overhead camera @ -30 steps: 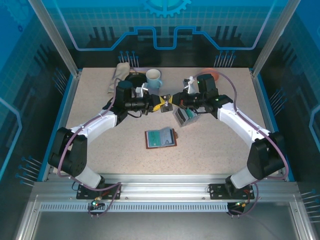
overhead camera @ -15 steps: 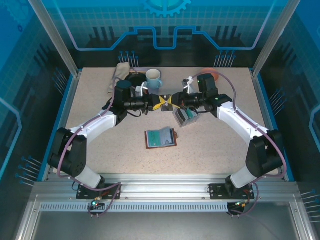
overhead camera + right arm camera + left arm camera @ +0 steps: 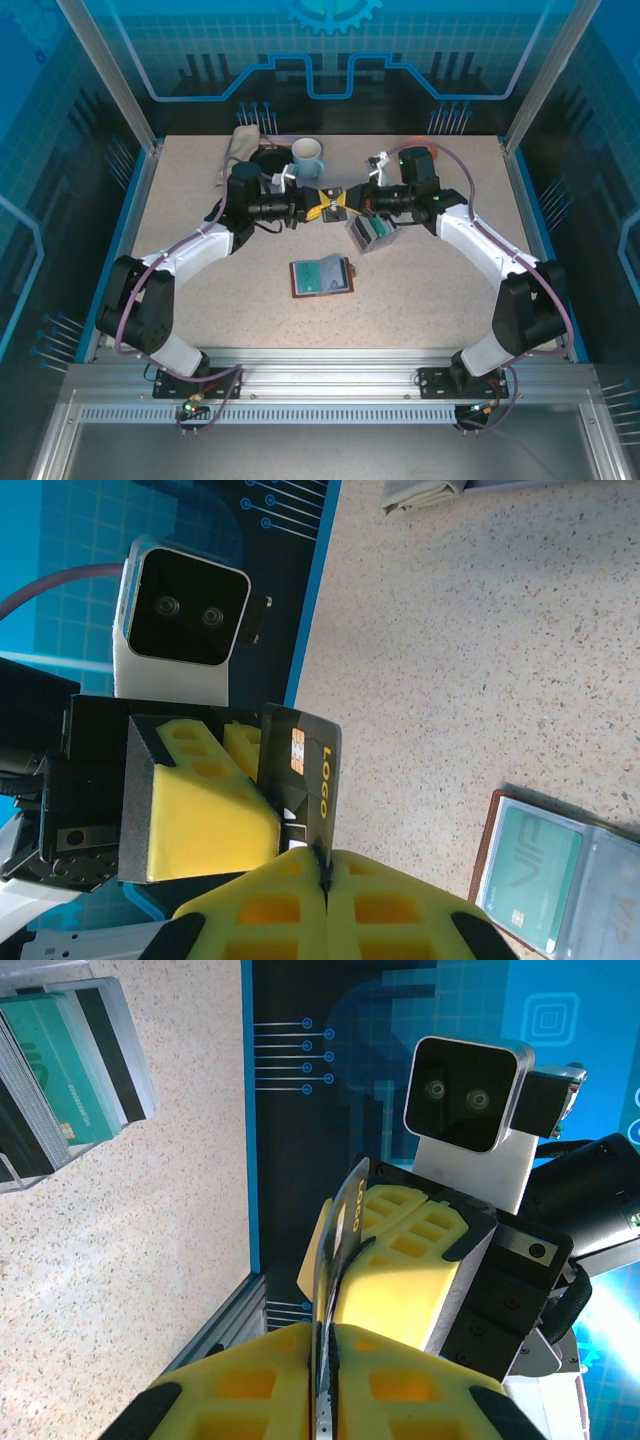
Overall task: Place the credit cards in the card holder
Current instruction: Pick up the credit card from the storage box.
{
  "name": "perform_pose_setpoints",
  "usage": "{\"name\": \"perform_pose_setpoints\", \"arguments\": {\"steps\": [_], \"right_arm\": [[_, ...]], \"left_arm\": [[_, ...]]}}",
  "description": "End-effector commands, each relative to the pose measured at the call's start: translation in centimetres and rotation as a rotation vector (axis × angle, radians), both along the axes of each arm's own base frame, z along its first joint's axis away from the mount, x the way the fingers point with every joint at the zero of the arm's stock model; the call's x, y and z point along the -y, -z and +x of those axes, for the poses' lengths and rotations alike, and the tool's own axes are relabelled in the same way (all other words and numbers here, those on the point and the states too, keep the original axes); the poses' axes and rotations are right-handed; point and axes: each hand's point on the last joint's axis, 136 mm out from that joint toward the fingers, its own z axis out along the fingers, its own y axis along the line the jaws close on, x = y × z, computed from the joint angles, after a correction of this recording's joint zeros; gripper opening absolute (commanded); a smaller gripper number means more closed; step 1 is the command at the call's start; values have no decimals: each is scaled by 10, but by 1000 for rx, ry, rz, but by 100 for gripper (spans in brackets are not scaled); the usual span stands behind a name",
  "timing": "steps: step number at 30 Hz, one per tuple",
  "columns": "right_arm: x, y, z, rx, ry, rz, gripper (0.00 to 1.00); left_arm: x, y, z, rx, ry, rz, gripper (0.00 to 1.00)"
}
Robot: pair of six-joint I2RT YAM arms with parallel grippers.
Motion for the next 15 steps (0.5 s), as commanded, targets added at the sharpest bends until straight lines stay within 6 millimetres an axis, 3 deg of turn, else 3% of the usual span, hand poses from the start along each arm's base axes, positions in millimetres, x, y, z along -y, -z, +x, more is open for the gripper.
{"name": "perform_pose_setpoints", "arguments": {"steps": [1,10,15], "right_arm": [[18,30,3,-82,76,-63,5],[16,24,6,-83,109,-2,4],[17,20,8,-78,129,13,4]], "left_arm": [[1,-40,-16,137,69,-65,16],[0,-20,-23,99,82,-8,27],[-1,-11,-24,81,79,10,27]]}}
